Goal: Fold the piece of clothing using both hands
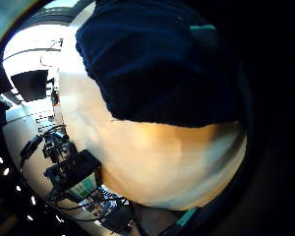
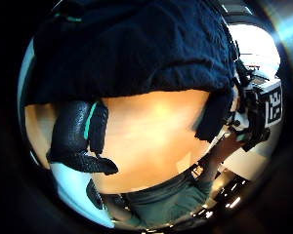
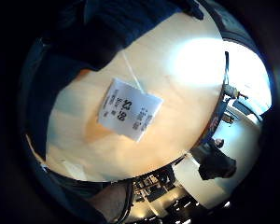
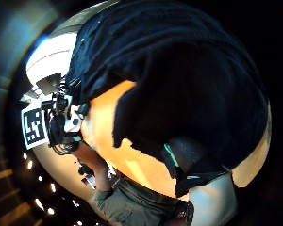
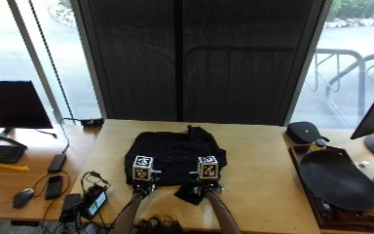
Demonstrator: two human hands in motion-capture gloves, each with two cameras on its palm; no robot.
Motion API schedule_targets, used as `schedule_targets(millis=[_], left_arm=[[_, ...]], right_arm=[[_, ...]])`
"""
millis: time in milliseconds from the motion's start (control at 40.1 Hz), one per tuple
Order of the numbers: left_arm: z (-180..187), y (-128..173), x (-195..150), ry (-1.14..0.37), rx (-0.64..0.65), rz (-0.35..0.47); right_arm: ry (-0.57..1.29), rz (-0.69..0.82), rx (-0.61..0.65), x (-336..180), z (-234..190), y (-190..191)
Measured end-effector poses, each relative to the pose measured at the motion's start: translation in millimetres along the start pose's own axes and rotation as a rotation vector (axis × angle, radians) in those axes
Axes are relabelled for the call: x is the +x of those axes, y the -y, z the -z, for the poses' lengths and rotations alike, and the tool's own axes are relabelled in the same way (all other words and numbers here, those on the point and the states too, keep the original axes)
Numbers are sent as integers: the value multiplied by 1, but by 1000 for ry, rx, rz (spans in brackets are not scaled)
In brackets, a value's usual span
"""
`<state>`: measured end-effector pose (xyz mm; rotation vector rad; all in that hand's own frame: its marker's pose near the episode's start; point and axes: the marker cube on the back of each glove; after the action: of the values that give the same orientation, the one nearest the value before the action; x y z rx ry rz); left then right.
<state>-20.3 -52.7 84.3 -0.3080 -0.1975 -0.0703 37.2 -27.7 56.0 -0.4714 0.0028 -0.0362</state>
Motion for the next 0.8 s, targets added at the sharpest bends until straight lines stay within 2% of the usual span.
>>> schedule_targets(millis=[150,274,374,449,498,573,648,748,797], left_arm=[[1,7,2,0,104,-26],[4,16,-4,87,220,17],[10,23,-9,145,342,32],[5,16,5,69,305,-25],[6,19,9,51,342,-47],[12,20,1,99,372,-33],[15,12,-5,110,306,-39],[27,18,-13,127,321,-65],[31,4,-16,121,206,-80]], right_arm=[[-4,-33,-13,5,-1,2],[-42,-50,63,6,3,4],[-107,-68,181,7,8,6],[-177,-55,282,6,12,5],[-206,-32,312,4,12,2],[-235,-15,314,3,11,-3],[-260,-26,308,6,16,-8],[-205,20,270,7,26,-14],[-135,90,241,4,34,-18]])
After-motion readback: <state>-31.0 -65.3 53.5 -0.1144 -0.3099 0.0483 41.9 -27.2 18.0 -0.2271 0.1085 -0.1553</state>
